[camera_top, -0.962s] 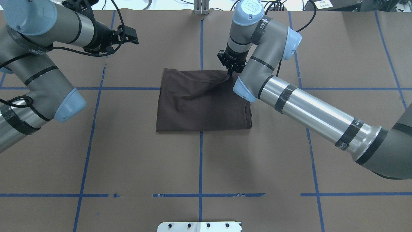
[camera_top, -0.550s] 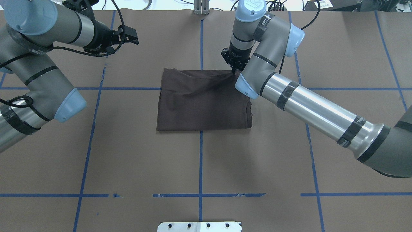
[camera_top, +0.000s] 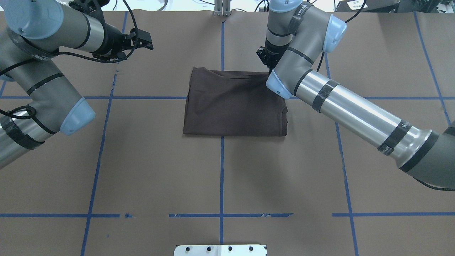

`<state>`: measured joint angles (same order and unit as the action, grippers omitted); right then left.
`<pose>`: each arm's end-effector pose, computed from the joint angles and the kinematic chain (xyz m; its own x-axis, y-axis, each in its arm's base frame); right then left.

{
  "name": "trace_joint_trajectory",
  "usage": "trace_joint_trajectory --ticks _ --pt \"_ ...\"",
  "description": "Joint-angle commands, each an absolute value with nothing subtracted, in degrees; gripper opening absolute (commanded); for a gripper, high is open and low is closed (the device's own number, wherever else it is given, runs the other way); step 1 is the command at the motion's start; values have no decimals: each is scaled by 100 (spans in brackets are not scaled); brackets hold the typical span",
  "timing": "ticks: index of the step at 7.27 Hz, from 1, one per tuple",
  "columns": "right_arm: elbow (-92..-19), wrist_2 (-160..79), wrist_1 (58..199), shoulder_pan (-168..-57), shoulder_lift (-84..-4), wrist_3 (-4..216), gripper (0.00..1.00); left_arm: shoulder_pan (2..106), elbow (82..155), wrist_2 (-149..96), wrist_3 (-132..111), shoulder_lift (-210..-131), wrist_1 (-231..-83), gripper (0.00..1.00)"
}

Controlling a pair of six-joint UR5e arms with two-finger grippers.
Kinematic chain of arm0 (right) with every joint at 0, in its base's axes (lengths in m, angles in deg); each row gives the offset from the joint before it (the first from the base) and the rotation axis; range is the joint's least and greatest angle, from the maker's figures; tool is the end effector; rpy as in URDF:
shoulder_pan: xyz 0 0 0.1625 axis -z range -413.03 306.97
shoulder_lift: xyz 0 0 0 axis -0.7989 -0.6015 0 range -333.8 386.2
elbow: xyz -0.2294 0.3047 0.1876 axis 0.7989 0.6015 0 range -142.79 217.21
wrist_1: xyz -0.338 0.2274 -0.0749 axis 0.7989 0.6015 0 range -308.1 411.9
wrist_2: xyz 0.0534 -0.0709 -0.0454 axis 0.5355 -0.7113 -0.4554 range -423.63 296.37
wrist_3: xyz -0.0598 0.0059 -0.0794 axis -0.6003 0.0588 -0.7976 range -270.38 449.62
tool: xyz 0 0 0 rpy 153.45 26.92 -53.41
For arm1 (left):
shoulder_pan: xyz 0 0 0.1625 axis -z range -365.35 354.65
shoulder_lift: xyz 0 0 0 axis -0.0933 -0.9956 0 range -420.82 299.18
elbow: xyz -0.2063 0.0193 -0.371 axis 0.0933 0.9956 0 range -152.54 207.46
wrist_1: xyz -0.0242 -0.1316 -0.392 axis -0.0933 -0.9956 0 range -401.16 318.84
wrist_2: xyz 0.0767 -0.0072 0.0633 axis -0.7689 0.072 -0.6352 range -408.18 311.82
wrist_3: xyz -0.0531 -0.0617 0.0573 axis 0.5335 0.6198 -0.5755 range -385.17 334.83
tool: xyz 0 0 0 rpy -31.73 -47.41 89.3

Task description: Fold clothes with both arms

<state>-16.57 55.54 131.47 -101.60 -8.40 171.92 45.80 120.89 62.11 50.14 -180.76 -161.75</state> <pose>-0.4988 -0.6933 0.3013 0.6364 0.5445 0.5463 -0.4139 0.8388 -0.3538 0.3415 -0.5816 0.2663 0.4020 -0.1199 -0.9078 0.4478 0.8905 0.0807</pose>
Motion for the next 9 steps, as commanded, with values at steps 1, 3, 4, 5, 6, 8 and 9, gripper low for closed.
trace_joint_trajectory --ticks 1,3,4,5,6,8,9 --pt "-1649 5590 13170 -10521 -887 16437 100 4580 12080 6212 4998 -18070 -16175 100" --pt "-1684 5599 13599 -11039 -975 15051 100 4615 12115 6352 4954 -17886 -16175 100" --pt "-2076 5608 13705 -11242 -1323 14591 100 4659 12376 6544 4719 -17555 -16175 100" --pt "-2732 5678 13707 -11488 -1918 14152 100 4816 12840 6686 4151 -16986 -16166 100" --pt "-3348 5913 13715 -11847 -2629 13434 100 5218 13166 6913 3275 -16449 -15949 100" --pt "-4482 6091 14335 -12620 -3738 11730 100 6044 13337 6959 958 -16032 -14959 100" --pt "-5010 6222 15088 -12920 -4100 10764 100 6596 13267 7308 -98 -15892 -14553 100"
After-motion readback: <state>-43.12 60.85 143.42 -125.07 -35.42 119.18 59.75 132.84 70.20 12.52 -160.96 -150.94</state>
